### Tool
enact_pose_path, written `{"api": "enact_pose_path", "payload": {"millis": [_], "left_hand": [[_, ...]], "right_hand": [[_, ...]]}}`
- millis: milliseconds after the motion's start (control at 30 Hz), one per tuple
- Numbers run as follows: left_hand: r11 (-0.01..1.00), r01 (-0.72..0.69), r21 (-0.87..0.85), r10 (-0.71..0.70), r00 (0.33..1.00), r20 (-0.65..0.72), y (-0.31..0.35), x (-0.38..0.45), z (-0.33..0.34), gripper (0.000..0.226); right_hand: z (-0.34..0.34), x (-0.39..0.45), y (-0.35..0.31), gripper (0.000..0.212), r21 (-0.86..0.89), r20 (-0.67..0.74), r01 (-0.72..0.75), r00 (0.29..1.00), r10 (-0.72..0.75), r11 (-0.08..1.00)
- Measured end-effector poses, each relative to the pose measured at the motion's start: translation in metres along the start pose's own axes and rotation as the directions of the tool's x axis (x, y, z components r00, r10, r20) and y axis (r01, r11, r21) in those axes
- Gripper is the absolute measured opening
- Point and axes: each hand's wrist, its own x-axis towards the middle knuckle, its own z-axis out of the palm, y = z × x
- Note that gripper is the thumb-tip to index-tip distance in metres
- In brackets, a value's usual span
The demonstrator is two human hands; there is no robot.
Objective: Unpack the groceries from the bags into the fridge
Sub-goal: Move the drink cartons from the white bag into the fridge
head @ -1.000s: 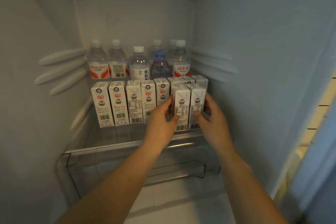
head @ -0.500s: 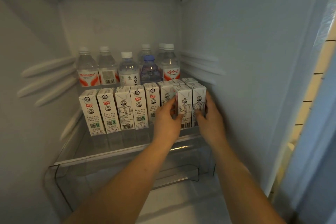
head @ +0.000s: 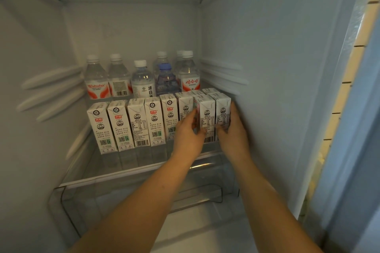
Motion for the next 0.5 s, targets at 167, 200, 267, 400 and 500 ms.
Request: {"api": "enact_pose_path", "payload": {"millis": [167, 200, 267, 400, 500], "left_hand": [[1.0, -0.022, -0.019, 0.023, 1.0, 0.011, 0.012, -0.022, -0.02, 0.053], [1.0, -0.018, -0.017, 0.018, 1.0, 0.005, 0.013, -0.029, -0.026, 0.053], [1.0, -0.013, -0.001, 0.013, 1.0, -0.006, 0.014, -0.041, -0.039, 0.054], [0.996, -0.053, 0.077, 0.053, 0.999, 0.002, 0.011, -0.073, -0.065, 0.056], [0.984, -0.103, 0.147, 0.096, 0.994, 0.059, 0.013, -0.103, -0.083, 0.061]], "right_hand": [[0.0, -0.026, -0.012, 0.075, -0.058, -0.033, 0.056, 0.998, -0.058, 0.997], [-0.001, -0.033, -0.016, 0.075, -0.102, -0.029, 0.054, 0.998, -0.057, 0.993], [-0.004, -0.047, -0.024, 0.077, -0.187, -0.018, 0.066, 0.997, -0.071, 0.98], [-0.009, -0.081, -0.036, 0.084, -0.274, 0.044, 0.131, 0.991, -0.123, 0.953], [-0.014, -0.11, -0.046, 0.086, -0.373, 0.107, 0.162, 0.986, -0.131, 0.914]]}}
